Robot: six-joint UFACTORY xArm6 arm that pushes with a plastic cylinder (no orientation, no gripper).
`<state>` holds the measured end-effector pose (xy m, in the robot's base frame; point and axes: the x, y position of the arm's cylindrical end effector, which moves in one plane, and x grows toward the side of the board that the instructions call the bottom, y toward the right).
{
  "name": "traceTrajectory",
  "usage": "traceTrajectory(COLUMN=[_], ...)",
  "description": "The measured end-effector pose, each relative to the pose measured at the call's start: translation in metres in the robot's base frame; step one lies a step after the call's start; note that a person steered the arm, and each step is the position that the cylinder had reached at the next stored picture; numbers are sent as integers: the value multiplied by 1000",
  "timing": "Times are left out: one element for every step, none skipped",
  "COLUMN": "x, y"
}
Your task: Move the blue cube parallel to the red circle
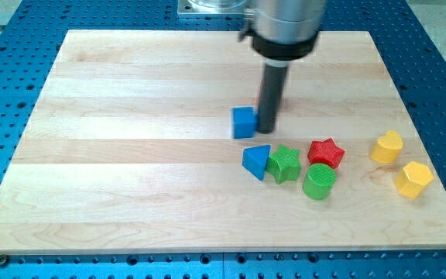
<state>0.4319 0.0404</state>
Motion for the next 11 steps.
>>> traceTrajectory(x=[-20,-9,5,5,4,20,9,-25,-18,9,0], y=[-76,-73,-66,-121,-141,-142,-183,-188,-192,-210,-253])
